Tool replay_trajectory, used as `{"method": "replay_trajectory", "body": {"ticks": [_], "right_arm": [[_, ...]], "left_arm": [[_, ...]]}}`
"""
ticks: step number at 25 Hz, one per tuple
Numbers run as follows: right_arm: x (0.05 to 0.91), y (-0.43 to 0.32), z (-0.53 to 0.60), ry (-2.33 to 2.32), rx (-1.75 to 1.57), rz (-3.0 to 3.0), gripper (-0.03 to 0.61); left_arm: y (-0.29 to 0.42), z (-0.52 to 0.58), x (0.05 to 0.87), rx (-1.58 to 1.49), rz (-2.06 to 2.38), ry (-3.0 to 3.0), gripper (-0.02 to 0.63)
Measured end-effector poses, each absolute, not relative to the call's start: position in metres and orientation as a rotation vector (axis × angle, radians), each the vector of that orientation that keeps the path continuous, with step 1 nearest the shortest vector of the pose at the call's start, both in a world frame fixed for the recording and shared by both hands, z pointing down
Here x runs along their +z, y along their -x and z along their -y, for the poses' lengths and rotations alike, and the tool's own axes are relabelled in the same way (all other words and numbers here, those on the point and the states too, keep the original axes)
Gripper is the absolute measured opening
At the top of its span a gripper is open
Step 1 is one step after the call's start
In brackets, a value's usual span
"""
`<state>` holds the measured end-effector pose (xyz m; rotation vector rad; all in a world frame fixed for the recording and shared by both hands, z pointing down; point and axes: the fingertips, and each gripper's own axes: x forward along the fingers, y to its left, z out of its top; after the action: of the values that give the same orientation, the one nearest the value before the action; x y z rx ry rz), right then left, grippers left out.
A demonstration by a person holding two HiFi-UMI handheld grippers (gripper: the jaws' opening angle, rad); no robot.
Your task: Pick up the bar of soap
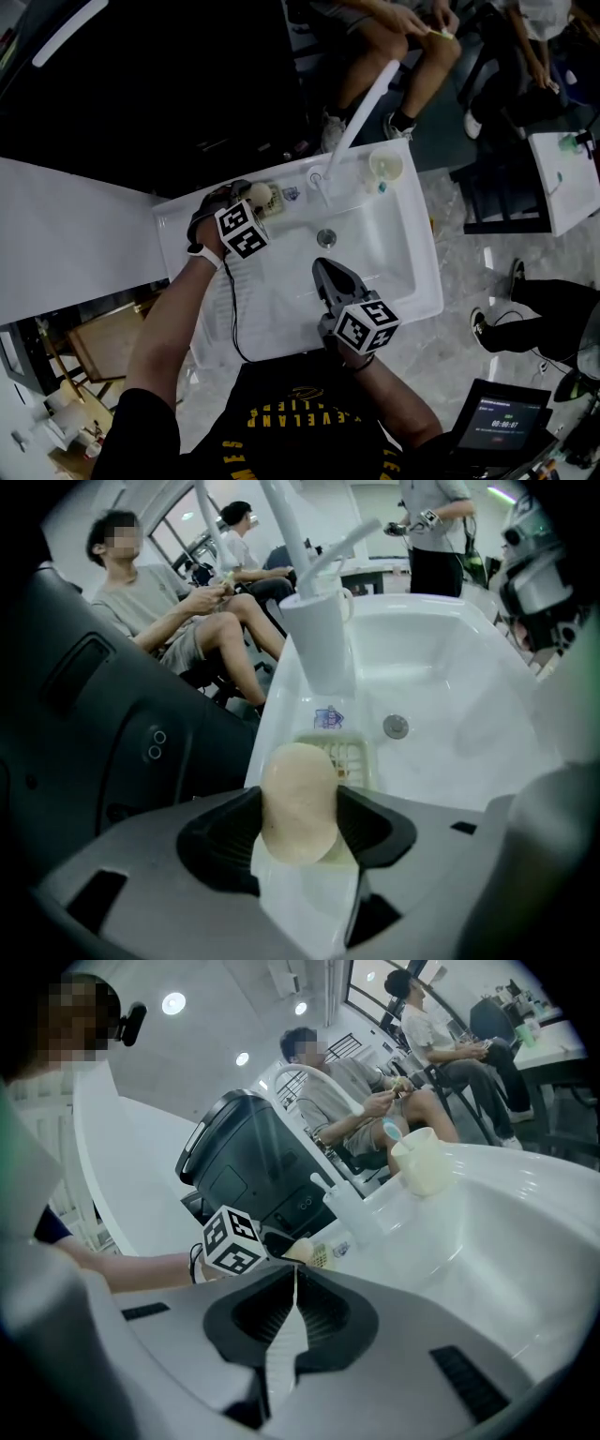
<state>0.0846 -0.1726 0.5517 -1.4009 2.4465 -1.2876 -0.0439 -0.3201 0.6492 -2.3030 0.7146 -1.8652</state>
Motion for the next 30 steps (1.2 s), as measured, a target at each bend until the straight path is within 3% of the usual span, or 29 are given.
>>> {"method": "replay_trajectory", "body": {"ticks": [7, 21, 30], "right_arm": [[0.545, -0.070, 0.166, 1.369, -1.270, -2.491, 0.020], [0.537, -0.056, 0.162, 1.403, -1.216, -2.677, 0.018], [0.493, -0.044, 0.157, 1.357, -1.081, -2.737, 0.020]], "left_arm": [[0.051, 0.301, 0.609, -1.694, -0.880, 2.419, 0.264], [0.061, 0.251, 0.519, -1.060, -1.335, 2.932, 0.264], [0.064, 0.190, 0.469, -0.420, -1.447, 3.331, 0.264]]}}
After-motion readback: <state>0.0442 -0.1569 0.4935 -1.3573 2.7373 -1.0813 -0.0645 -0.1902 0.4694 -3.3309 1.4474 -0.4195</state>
